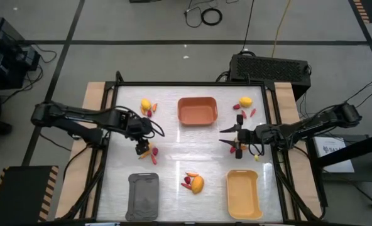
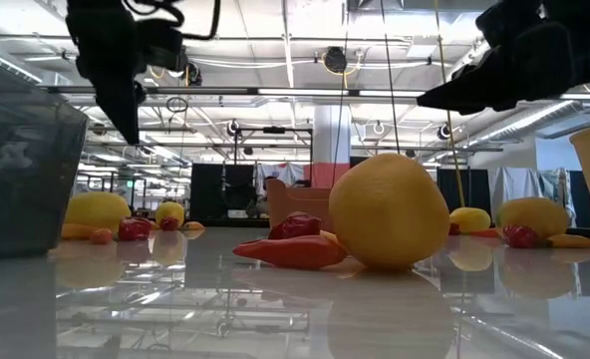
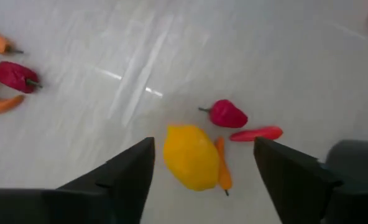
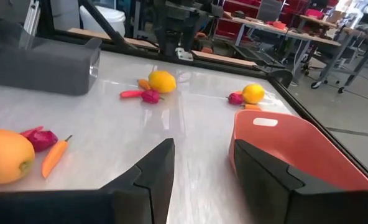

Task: Sort produce into baskets
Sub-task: Put the yellow lemon into the orange bin

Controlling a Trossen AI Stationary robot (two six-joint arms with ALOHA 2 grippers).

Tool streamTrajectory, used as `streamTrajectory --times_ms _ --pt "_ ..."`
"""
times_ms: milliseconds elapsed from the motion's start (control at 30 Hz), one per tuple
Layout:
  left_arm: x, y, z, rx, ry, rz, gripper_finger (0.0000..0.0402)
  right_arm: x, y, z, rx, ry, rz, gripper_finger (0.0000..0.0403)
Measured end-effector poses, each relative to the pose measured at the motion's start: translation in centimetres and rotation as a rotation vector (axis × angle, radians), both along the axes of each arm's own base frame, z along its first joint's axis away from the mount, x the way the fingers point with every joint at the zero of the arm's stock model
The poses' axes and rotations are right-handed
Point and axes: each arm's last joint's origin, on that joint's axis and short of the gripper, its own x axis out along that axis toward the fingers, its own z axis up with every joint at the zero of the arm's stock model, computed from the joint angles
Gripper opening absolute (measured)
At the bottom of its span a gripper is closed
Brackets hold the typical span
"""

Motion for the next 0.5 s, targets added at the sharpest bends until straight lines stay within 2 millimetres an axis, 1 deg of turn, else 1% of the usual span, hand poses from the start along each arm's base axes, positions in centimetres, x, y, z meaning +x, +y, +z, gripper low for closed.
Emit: streamTrajectory --times_ms 100,200,333,500 --pt "0.6 -0.1 -0.9 -0.04 0.045 0.01 0.0324 0.0 0.0 0.0 -0.027 0.002 0.005 0.0157" --pt "1.2 -0.4 -1.8 -0.08 0.097 0.043 0.0342 0.0 0.0 0.1 -0.037 -0.008 0.007 0.0157" --pt "1.9 -0.5 -3.2 -0.089 0.163 0.068 0.0347 0.0 0.0 0.2 -0.04 -0.012 0.008 0.0157" --pt "2.4 -0.3 -4.4 -0.101 0.22 0.177 0.0347 0.0 -0.1 0.2 -0.041 -0.012 0.004 0.0157"
